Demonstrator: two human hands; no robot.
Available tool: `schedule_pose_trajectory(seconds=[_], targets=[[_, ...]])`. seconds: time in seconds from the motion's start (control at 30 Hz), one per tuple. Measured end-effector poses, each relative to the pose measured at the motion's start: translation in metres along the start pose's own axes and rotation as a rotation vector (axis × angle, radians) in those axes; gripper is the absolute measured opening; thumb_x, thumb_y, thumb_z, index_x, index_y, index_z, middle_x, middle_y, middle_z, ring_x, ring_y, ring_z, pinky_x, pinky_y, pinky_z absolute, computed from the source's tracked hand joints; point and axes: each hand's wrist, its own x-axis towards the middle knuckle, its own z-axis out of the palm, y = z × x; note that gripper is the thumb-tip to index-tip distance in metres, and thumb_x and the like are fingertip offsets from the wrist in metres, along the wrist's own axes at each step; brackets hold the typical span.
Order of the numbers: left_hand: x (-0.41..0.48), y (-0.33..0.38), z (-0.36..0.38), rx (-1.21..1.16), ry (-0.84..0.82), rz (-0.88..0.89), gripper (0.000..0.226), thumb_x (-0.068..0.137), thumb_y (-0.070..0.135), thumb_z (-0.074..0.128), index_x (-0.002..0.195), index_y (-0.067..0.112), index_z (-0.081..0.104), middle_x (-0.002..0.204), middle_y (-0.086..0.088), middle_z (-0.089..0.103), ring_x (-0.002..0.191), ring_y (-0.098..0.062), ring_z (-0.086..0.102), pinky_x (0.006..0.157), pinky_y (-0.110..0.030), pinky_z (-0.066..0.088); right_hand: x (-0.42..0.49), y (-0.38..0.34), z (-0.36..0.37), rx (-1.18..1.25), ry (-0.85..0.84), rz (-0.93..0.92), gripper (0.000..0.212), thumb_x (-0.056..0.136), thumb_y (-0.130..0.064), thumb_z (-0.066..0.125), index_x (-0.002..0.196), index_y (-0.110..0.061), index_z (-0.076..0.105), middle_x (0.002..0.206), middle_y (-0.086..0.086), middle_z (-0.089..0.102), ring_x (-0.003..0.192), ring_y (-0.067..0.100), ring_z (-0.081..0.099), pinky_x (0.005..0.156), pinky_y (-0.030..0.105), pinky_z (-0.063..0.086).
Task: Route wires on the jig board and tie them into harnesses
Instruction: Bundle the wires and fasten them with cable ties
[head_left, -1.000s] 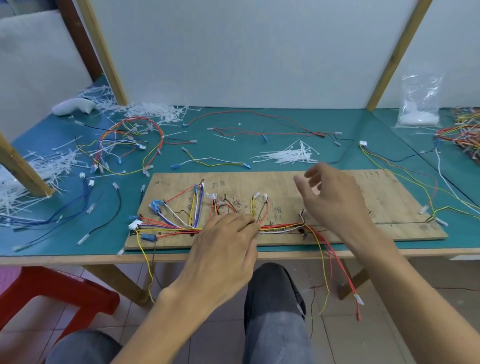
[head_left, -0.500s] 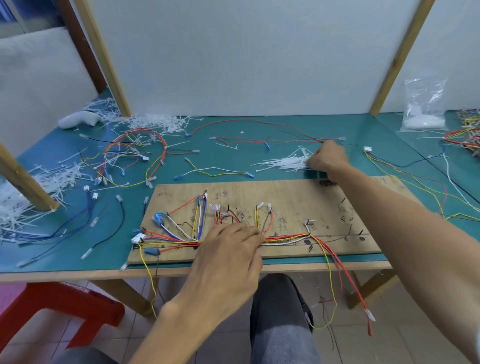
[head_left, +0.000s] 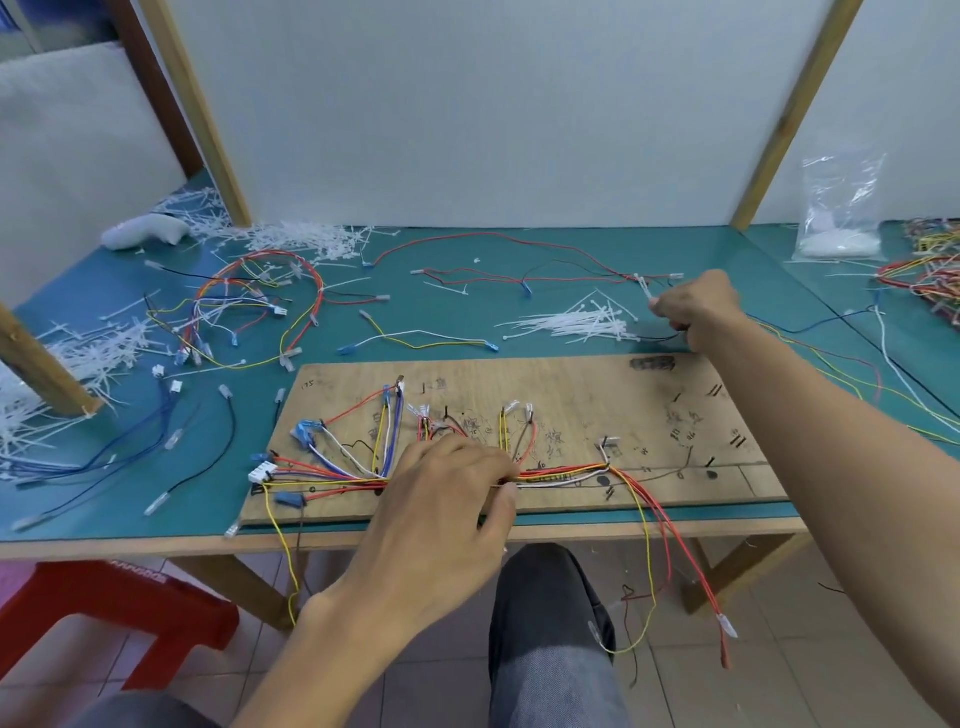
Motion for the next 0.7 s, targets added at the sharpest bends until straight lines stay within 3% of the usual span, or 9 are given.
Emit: schedule_pose_trajectory(seconds=[0.2,0.4,0.57,0.7], targets=[[0.002,0.003,-0.005,-0.052,-0.015,-0.032,0.024,0.097,0.022,0.048,0.101,0.030,0.071,0.103,0.023,0.066,0.105,-0.001,0.055,0.103,-0.034,0.042,-0.006,0.007,-0.006,0.235,-0.078,0.092,0.022,0.082,-0.016,0.085,0.099,-0.006,0.074,0.106,0.012,0.077,0.067,0.017,0.061,0.055,0.028,0.043],[0.000,0.005,-0.007,-0.076,0.004,-0.045,0.032,0.096,0.027,0.045,0.112,0.031,0.072,0.110,0.022,0.067,0.110,0.001,0.055,0.108,-0.035,0.042,-0.016,0.004,-0.005,0.266,-0.089,0.012,0.033,0.080,-0.020,0.088,0.106,-0.004,0.078,0.106,0.008,0.079,0.073,0.017,0.058,0.056,0.029,0.043],[0.002,0.008,-0.008,-0.126,0.049,-0.061,0.034,0.100,0.037,0.044,0.131,0.033,0.058,0.114,0.019,0.064,0.115,-0.002,0.053,0.111,-0.039,0.041,-0.052,-0.009,-0.014,0.349,-0.114,-0.239,0.021,0.086,-0.023,0.085,0.103,-0.011,0.083,0.101,0.008,0.079,0.083,0.017,0.059,0.066,0.027,0.046],[0.014,0.014,-0.016,-0.197,0.182,-0.061,0.032,0.105,0.047,0.045,0.120,0.028,0.065,0.105,0.018,0.065,0.107,-0.004,0.058,0.100,-0.035,0.047,-0.122,-0.023,-0.017,0.463,-0.305,-0.439,0.011,0.084,-0.023,0.088,0.094,-0.018,0.085,0.084,0.004,0.079,0.072,0.011,0.060,0.065,0.025,0.046]])
